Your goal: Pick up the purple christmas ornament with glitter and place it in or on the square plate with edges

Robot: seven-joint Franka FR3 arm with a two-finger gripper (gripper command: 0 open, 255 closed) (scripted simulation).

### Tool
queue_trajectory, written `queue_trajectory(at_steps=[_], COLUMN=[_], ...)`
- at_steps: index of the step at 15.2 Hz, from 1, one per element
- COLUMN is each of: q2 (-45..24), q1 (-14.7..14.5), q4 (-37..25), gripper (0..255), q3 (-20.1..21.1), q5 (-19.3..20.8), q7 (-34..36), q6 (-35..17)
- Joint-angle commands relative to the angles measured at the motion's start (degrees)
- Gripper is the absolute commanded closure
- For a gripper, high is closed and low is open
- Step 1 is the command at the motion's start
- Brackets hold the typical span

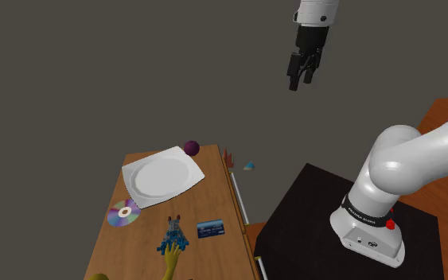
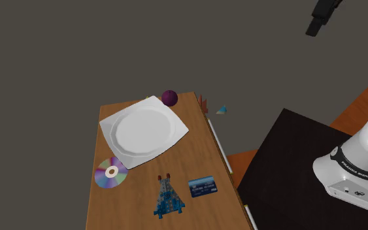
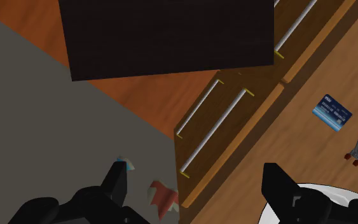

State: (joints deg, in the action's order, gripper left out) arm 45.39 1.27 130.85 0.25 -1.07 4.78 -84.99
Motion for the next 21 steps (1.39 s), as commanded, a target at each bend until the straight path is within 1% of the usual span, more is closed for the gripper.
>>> queue_trajectory(at_steps=[1, 6, 11, 16, 21], q2=[0.0, -5.5, -12.9, -21.7, -31.6], q1=[0.0, -0.8, -1.6, -2.6, -3.7], q4=[0.0, 3.8, 5.6, 5.2, 2.6], gripper=[0, 0, 0, 0, 0], q3=[0.0, 0.1, 0.2, 0.3, 0.6], q5=[0.0, -1.3, -2.8, -4.5, -6.4], q7=[0.0, -0.6, -1.4, -2.6, -4.1], q6=[0.0, -10.6, -20.9, -30.5, -39.0])
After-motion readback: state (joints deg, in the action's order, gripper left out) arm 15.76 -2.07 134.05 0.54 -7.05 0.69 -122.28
